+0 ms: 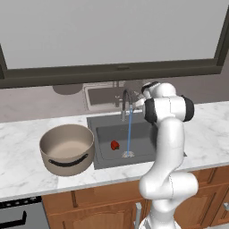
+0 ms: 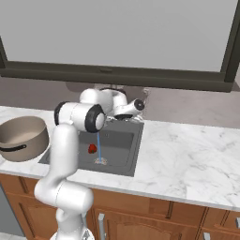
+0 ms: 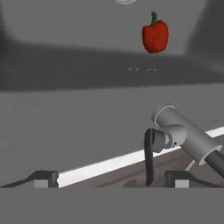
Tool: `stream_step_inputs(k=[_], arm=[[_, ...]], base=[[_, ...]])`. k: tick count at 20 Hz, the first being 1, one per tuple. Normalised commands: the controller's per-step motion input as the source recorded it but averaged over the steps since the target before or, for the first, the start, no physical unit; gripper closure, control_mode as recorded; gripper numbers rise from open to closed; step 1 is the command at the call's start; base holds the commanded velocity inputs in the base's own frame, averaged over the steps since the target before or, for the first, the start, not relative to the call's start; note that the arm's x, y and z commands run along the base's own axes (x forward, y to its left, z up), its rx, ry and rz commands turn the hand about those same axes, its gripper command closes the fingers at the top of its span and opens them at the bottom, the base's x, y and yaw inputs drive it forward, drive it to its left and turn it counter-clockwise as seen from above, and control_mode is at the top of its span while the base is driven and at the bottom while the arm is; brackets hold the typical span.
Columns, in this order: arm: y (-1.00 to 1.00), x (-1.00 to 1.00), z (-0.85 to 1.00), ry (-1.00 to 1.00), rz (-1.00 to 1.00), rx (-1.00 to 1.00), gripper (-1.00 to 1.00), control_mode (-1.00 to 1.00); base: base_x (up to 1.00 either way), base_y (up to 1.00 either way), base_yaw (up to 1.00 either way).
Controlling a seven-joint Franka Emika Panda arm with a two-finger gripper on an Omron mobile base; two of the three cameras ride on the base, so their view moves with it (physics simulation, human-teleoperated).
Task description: Dump the bell pepper from the pot into the sink. Then turn on the water and wash the bell pepper. Then turn off the water and put the bell pepper back in the pot.
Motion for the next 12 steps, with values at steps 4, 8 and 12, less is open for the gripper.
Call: stream_step_inputs(k=[4,8,12], arm=[[-0.44,-0.65,0.27,0.00,-0.02,0.04,-1.00,-1.00],[-0.26,-0.38,0.02,0.00,-0.03,0.00,-1.00,-1.00],[-0.02,-0.06,0.00,0.00,-0.02,0.00,-1.00,-1.00]], base=[[0.00,0.00,0.00],[0.00,0.00,0.00],[0.00,0.00,0.00]])
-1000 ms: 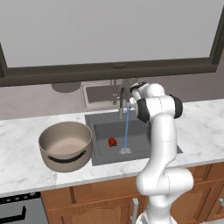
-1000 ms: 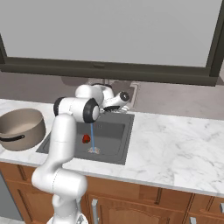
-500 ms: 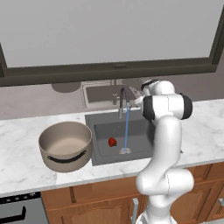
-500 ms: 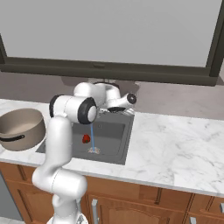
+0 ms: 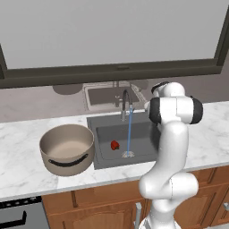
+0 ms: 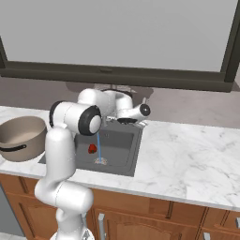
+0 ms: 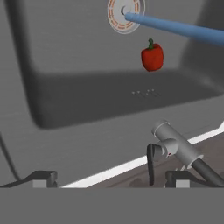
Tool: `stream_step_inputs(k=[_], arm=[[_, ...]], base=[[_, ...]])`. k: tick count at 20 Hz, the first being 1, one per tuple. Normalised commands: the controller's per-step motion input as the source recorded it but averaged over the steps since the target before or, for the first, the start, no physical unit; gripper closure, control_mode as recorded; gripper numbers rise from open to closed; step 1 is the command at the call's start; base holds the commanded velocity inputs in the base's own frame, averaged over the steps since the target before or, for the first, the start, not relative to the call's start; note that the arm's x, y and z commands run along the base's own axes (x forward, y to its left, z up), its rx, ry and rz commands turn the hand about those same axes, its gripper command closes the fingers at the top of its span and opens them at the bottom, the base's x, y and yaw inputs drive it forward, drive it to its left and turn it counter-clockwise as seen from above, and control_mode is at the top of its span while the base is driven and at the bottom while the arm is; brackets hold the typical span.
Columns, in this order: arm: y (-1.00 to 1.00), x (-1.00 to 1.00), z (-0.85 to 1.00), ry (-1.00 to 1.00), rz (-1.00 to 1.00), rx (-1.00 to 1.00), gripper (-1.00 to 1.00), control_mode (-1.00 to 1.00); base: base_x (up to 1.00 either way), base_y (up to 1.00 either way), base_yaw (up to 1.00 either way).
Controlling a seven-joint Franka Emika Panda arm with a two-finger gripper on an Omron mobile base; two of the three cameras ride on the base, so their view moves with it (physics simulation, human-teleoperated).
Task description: Dump the bell pepper from the pot into the sink. Then turn on the water and wash the bell pepper. Then turn off the water and put the bell pepper back in the pot.
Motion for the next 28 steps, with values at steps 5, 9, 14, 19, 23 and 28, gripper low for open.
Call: stream_step_inputs(k=[5,9,14,19,23,28], arm=[[0.00,0.00,0.00,0.00,0.00,0.00,-1.00,-1.00],[0.00,0.03,0.00,0.00,0.00,0.00,-1.00,-1.00],[0.01,0.07,0.00,0.00,0.00,0.00,-1.00,-1.00],[0.08,0.23,-0.01,0.00,0.00,0.00,-1.00,-1.00],[0.07,0.28,0.00,0.00,0.00,0.00,-1.00,-1.00],[0.01,0.25,-0.07,0.00,0.00,0.00,-1.00,-1.00]], base=[[0.00,0.00,0.00],[0.00,0.00,0.00],[0.00,0.00,0.00],[0.00,0.00,0.00],[0.00,0.00,0.00],[0.00,0.00,0.00]])
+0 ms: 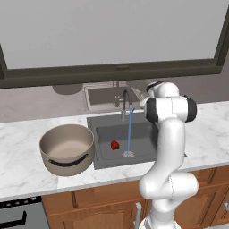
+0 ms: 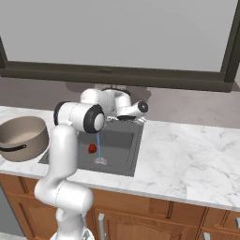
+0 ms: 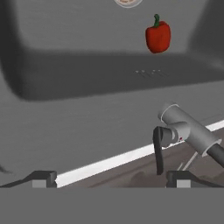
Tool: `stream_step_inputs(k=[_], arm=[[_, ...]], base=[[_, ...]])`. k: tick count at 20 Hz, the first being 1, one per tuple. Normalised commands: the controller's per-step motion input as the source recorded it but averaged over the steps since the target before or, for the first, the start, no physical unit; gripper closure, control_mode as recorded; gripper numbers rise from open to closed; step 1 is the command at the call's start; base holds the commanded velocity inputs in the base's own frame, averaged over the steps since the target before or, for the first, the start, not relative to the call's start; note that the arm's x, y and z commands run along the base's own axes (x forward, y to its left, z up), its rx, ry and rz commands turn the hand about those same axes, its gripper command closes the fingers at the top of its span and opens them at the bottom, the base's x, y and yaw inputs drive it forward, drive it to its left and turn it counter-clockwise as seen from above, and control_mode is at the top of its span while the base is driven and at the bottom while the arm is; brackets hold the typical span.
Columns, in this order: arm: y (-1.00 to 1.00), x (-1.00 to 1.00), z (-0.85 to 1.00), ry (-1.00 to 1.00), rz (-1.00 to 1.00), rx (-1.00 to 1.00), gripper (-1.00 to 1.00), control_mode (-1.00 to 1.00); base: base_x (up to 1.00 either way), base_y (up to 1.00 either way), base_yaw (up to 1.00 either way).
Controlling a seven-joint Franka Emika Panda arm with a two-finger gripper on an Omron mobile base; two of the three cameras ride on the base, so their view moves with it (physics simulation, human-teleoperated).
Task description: Dump the bell pepper from the pot into the sink. Then turn on the water and wash the bell pepper. Then turn off the water and put the bell pepper back in the pot.
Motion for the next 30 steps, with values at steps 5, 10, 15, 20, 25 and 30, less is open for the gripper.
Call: stream_step_inputs(k=[5,10,15,20,25,30], arm=[[0.03,0.12,-0.27,0.00,0.00,-0.01,-1.00,-1.00],[0.15,0.00,-0.40,0.00,0.00,-0.02,-1.00,-1.00],[0.23,0.01,-0.28,0.00,0.00,-0.01,-1.00,-1.00],[0.23,0.10,-0.14,0.00,0.00,0.00,-1.00,-1.00],[0.17,0.20,-0.05,0.00,0.00,0.00,-1.00,-1.00],[0.08,0.24,0.00,0.00,0.00,0.00,-1.00,-1.00]], base=[[0.00,0.00,0.00],[0.00,0.00,0.00],[0.00,0.00,0.00],[0.00,0.00,0.00],[0.00,0.00,0.00],[0.00,0.00,0.00]])
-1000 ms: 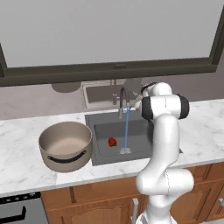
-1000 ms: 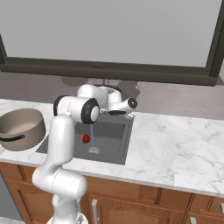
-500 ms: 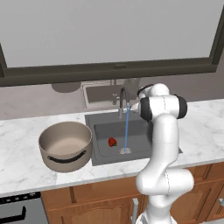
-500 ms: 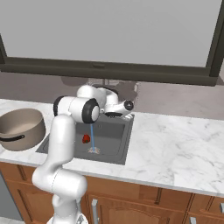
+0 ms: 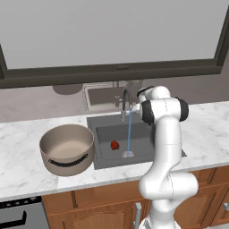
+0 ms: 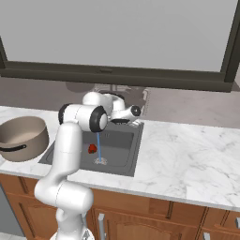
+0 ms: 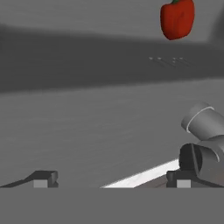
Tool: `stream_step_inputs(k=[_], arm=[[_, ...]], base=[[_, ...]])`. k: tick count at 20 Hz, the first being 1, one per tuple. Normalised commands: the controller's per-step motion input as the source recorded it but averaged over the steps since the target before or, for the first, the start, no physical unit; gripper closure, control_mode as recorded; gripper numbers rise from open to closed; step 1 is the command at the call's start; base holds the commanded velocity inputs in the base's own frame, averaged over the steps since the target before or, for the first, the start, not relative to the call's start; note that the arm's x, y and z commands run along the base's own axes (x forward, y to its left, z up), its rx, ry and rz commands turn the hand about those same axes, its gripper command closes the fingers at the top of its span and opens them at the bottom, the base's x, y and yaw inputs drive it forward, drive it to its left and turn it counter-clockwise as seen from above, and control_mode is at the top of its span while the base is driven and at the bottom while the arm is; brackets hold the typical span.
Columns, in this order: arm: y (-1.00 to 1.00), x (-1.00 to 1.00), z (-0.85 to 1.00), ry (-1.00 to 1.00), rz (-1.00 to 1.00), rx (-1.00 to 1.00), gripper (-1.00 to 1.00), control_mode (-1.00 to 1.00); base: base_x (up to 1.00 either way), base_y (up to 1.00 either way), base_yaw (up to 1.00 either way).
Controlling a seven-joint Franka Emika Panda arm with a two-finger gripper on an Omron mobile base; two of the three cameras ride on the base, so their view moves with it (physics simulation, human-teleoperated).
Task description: Dump the bell pepper from the pot into the sink. Then turn on the water and wash the bell pepper. Then turn off the water and put the bell pepper back in the pot.
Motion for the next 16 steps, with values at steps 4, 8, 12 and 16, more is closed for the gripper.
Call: stream_step_inputs(k=[4,8,12,16], arm=[[0.08,0.31,0.00,0.00,0.00,0.00,-1.00,-1.00],[0.08,0.34,0.00,0.00,0.00,0.00,-1.00,-1.00],[0.14,0.24,-0.01,0.00,0.00,0.00,-1.00,-1.00],[0.28,0.06,-0.03,0.00,0.00,0.00,-1.00,-1.00]], base=[[0.00,0.00,0.00],[0.00,0.00,0.00],[0.00,0.00,0.00],[0.00,0.00,0.00]])
